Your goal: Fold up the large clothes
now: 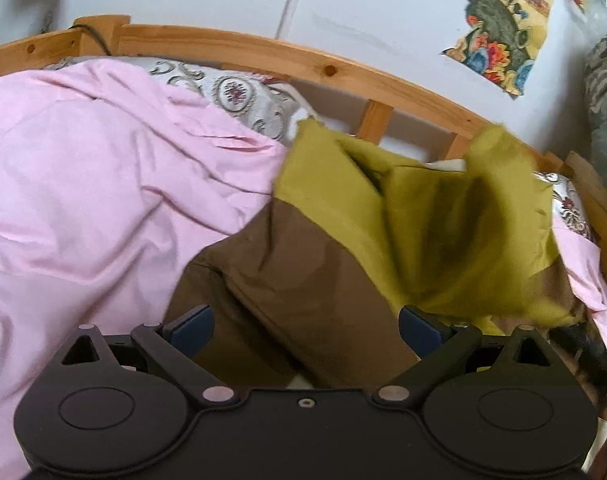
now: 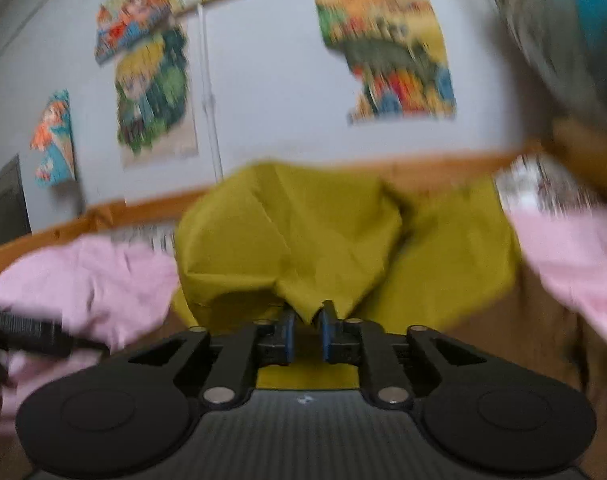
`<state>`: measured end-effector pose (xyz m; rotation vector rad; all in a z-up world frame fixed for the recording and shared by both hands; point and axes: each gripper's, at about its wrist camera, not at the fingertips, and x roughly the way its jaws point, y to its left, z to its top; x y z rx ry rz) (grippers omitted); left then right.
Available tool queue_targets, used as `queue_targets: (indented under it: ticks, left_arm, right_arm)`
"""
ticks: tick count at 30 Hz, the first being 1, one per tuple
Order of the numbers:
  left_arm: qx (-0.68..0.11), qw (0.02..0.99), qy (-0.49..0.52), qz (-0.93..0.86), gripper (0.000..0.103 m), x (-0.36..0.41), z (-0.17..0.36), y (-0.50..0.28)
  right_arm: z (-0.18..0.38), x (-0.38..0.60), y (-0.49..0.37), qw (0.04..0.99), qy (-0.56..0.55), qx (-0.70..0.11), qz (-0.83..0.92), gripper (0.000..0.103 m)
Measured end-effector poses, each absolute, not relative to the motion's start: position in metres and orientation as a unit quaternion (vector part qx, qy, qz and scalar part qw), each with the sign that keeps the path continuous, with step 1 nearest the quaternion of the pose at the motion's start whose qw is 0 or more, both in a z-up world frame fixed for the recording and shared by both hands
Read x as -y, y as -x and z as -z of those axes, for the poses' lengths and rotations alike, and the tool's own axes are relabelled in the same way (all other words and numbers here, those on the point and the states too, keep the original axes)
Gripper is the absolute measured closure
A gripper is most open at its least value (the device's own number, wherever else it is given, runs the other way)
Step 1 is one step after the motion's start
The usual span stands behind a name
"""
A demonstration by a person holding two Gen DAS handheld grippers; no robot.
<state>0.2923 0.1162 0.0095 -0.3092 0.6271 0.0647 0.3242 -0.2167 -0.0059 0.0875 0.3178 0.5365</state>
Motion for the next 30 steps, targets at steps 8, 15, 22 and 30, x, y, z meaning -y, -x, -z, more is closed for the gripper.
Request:
queue_targets:
  ticks: [8,15,22,30]
  left_arm:
    - [-0.305,0.944,0.124,-0.014,0.004,-0.092,-0.009,-0.297]
    - [-0.318,0.94,0.123,-0.009,0.004,-0.082,-0.001,-0.305]
    - [-0.326,0.941,0.093,-0.003,0.004,-0.079,0.005,-0.303]
    - [-0.343,0.934,0.1,0.0,0.004,-0.075,0.014,-0.3]
  right_arm:
    - [-0.032,0.24,-0.336,0.953,-0.04,-0.113,-0.277,0.042]
    - [-0.078,0.2,-0.414,0.949,-0.017,-0.083,-0.304,0.031]
    - [-0.01,0.174,-0.456,0.943,0.126,-0.179,-0.253,0.051]
    - [0.05,0.186,-0.475,0.935,0.124,-0.239,-0.231,0.049]
